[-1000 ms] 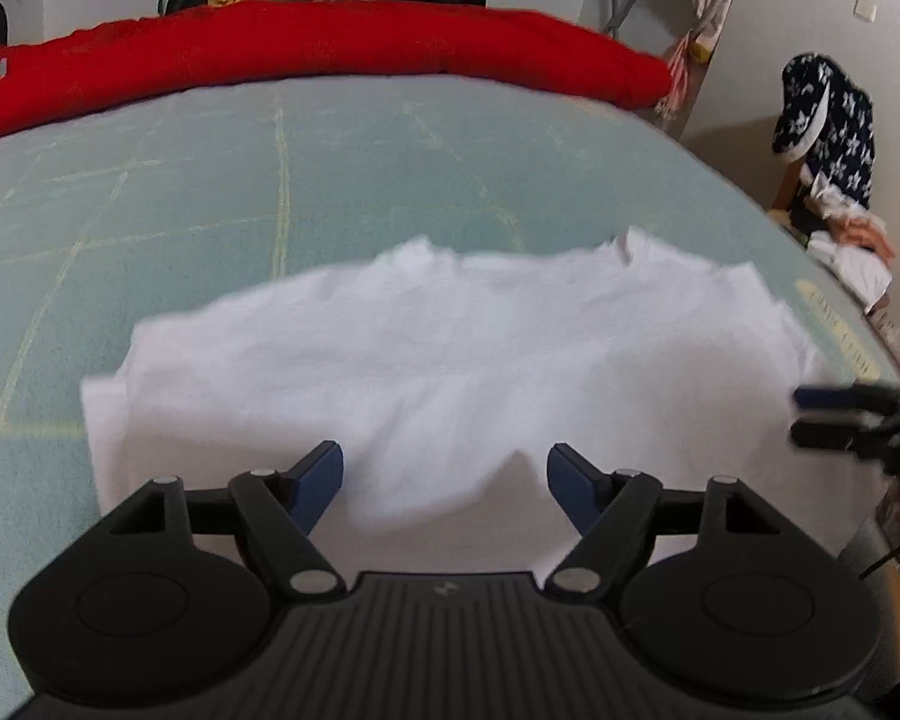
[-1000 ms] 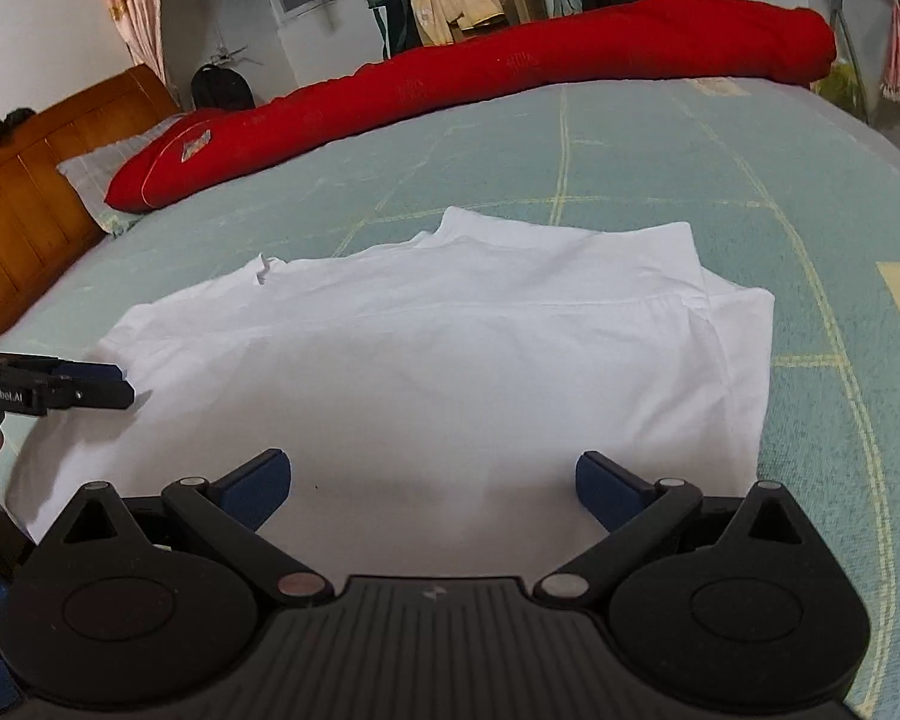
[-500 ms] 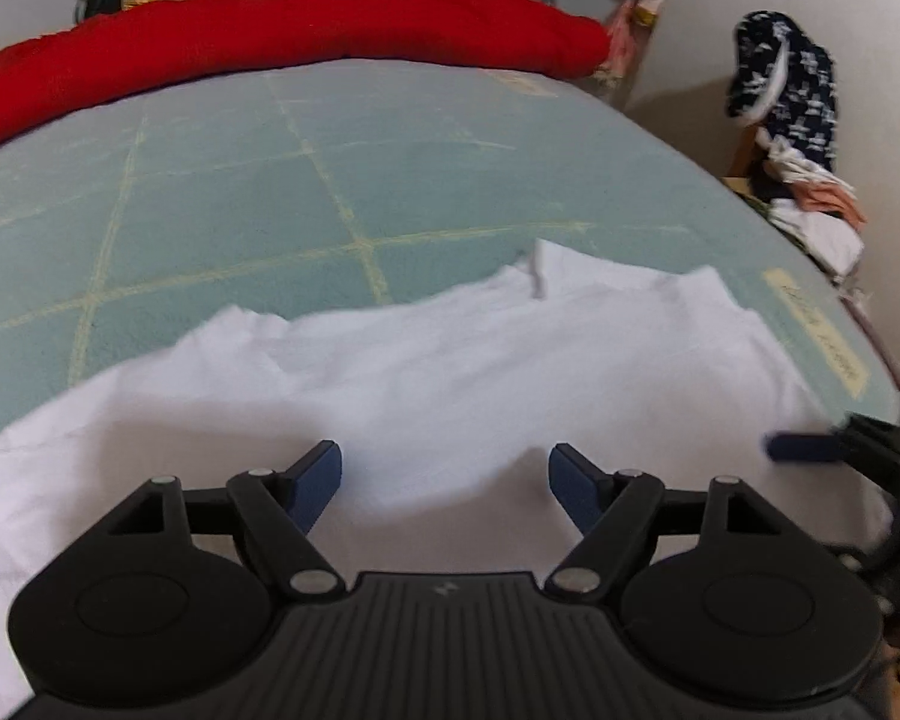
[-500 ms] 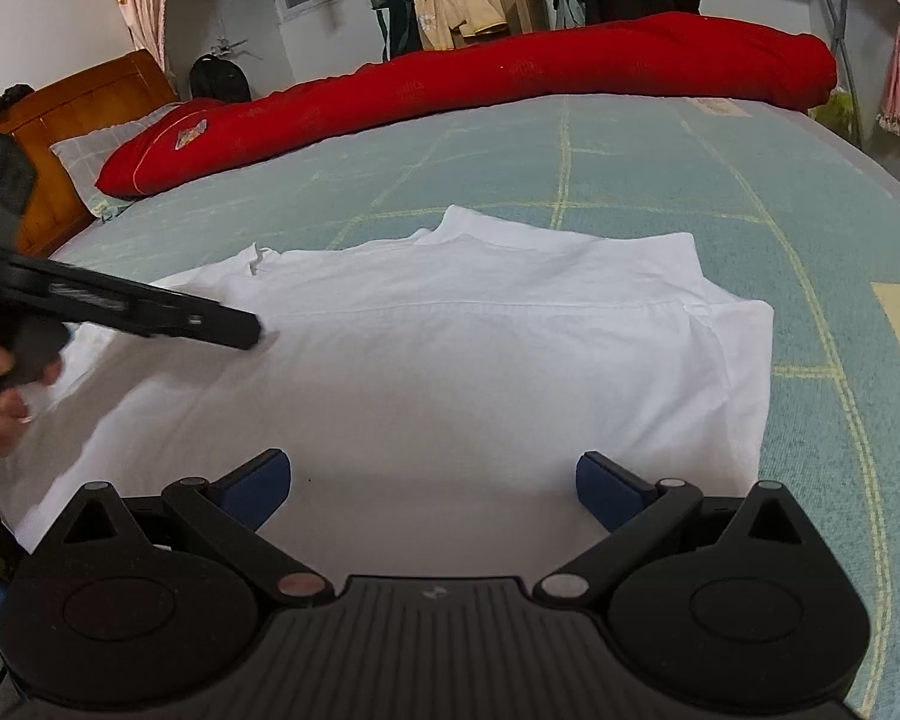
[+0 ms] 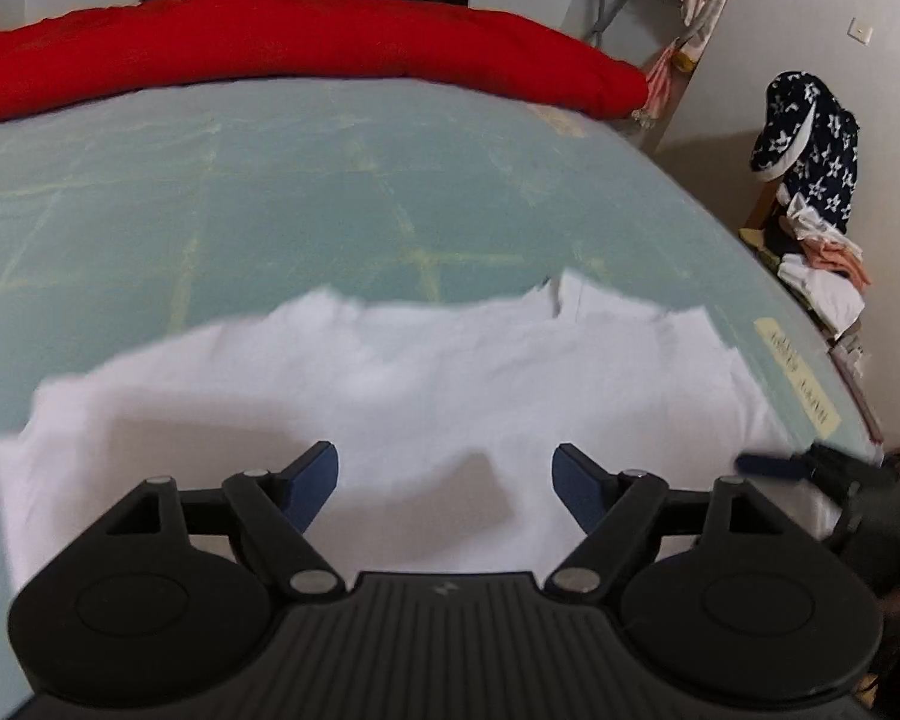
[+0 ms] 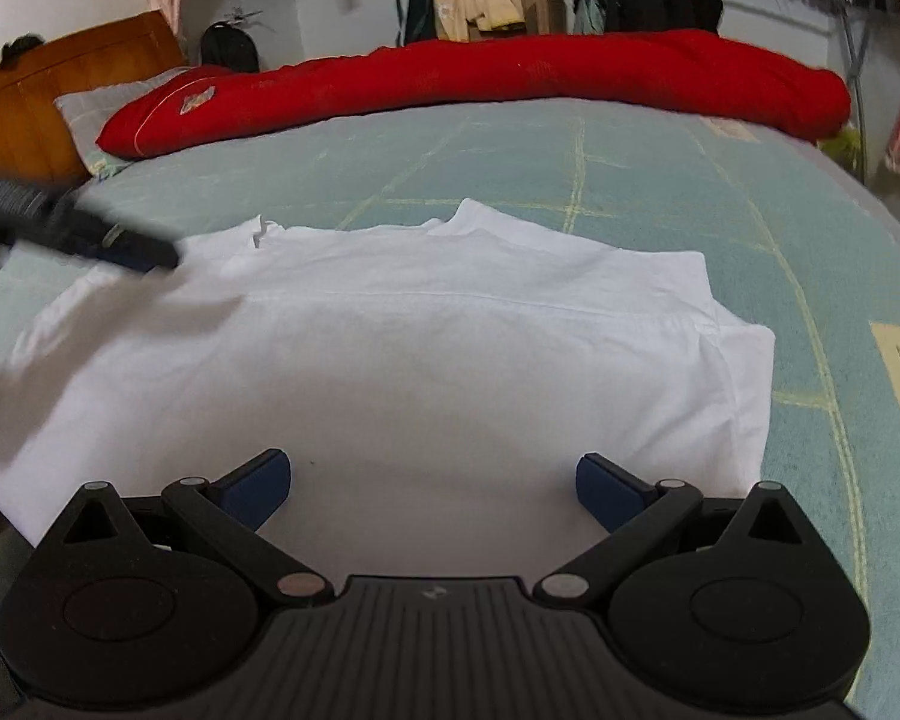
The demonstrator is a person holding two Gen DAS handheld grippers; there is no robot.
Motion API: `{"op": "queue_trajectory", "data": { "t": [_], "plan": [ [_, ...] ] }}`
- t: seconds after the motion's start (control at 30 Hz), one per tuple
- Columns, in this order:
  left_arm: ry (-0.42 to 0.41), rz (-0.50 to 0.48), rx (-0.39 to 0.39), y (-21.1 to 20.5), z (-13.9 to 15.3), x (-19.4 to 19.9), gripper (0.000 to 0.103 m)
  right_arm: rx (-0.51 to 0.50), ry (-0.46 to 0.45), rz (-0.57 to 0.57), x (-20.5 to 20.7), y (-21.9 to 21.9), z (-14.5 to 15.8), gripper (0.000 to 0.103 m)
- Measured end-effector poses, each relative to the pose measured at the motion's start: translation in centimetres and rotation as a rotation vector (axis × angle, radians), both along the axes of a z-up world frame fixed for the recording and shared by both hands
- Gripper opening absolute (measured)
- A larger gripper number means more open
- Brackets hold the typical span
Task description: Fold clothes
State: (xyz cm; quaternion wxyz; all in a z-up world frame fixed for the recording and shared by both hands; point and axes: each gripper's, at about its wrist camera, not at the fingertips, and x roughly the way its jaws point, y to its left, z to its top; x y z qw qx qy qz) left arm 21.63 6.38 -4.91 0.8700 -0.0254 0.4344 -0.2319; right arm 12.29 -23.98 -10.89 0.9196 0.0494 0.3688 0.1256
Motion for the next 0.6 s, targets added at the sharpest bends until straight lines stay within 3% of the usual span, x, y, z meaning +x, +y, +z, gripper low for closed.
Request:
{"op": "queue_trajectory", "data": {
  "t": [0.07, 0.17, 0.4, 0.6],
  "plan": [
    [0.047, 0.042, 0.007, 1.5, -1.4, -0.7, 0.08, 0.059, 0.009, -0.011, -0.3, -0.2, 0.5, 0.103],
    [0.043, 0.07, -0.031, 3.5, -1.5, -2.2, 0.08, 0.109, 0.004, -0.003, -1.1, 0.1, 1.3, 0.103],
    [-0.02, 0.195, -0.101, 8.4, 1.0, -3.8, 0.08, 0.082, -0.025, 0.07, -2.6, 2.6, 3.1, 0.103],
    [0.047, 0.306, -0.192, 13.8, 0.2, -3.5, 0.08, 0.085, -0.013, 0.143, -3.4, 4.2, 3.5, 0.103]
  ]
}}
